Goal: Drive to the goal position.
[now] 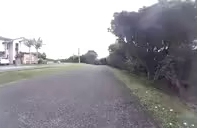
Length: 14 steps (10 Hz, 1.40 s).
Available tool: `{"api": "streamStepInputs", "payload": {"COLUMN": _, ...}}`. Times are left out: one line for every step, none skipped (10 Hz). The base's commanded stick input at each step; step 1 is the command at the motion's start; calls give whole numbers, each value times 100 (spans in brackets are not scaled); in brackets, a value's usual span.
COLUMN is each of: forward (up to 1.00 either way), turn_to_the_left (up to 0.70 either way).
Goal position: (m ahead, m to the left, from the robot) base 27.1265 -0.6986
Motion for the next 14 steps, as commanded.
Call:
{"api": "streamStepInputs", "payload": {"forward": 70, "turn_to_the_left": 0}}
{"api": "streamStepInputs", "payload": {"forward": 70, "turn_to_the_left": 0}}
{"api": "streamStepInputs", "payload": {"forward": 70, "turn_to_the_left": 0}}
{"api": "streamStepInputs", "payload": {"forward": 70, "turn_to_the_left": 0}}
{"api": "streamStepInputs", "payload": {"forward": 70, "turn_to_the_left": 0}}
{"api": "streamStepInputs", "payload": {"forward": 70, "turn_to_the_left": 0}}
{"api": "streamStepInputs", "payload": {"forward": 70, "turn_to_the_left": 0}}
{"api": "streamStepInputs", "payload": {"forward": 70, "turn_to_the_left": 0}}
{"api": "streamStepInputs", "payload": {"forward": 70, "turn_to_the_left": 0}}
{"api": "streamStepInputs", "payload": {"forward": 70, "turn_to_the_left": 0}}
{"api": "streamStepInputs", "payload": {"forward": 70, "turn_to_the_left": 0}}
{"api": "streamStepInputs", "payload": {"forward": 70, "turn_to_the_left": 0}}
{"api": "streamStepInputs", "payload": {"forward": 70, "turn_to_the_left": 0}}
{"api": "streamStepInputs", "payload": {"forward": 70, "turn_to_the_left": 0}}
